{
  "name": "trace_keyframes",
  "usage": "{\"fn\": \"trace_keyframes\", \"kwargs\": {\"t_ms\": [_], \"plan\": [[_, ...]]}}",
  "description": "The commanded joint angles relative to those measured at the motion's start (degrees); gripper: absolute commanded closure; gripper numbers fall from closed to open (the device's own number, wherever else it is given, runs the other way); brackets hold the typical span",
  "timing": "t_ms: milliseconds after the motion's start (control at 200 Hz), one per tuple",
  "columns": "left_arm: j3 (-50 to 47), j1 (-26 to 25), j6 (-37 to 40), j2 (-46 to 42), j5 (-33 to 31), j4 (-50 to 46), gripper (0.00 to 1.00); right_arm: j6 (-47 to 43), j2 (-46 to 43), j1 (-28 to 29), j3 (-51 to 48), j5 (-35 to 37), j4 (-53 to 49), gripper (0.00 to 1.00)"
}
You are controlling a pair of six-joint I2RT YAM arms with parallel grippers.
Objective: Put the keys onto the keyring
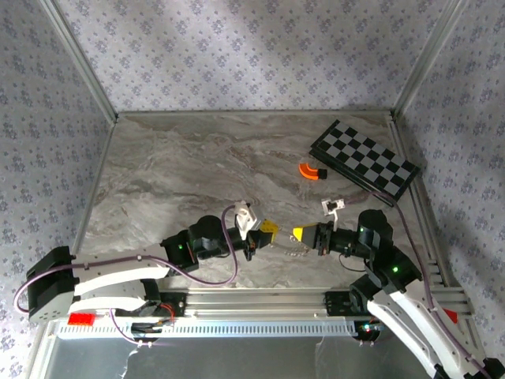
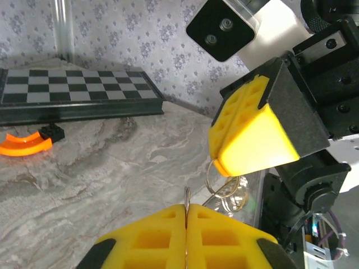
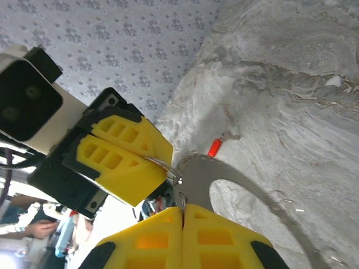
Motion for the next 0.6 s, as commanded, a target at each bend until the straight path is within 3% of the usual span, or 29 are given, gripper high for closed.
{"fn": "trace_keyframes", "kwargs": {"t_ms": [0, 110, 200, 395, 595], "plan": [[-0.7, -0.5, -1.8, -2.0, 2.7, -0.5, 0.85, -6.6, -0.1, 1.7, 2.7, 3.1, -2.9, 1.00], [-0.1, -0.6, -2.2, -3.2, 6.8, -4.6, 0.65, -11.0, -0.6, 4.2, 3.0, 6.1, -4.1, 1.00], [0.1, -1.4, -2.0, -5.6, 7.3, -9.6, 0.58, -14.9, -2.1, 7.0, 2.7, 9.0, -3.7, 1.00], [-1.0, -1.6, -1.0, -15.4, 4.4, -19.1, 0.54, -22.9, -2.5, 14.3, 5.0, 14.0, -1.5, 1.00], [4.4, -1.6, 4.5, -21.5, 6.2, -28.9, 0.53, -29.1, -2.2, 22.1, 6.6, 13.2, 7.4, 1.00]]}}
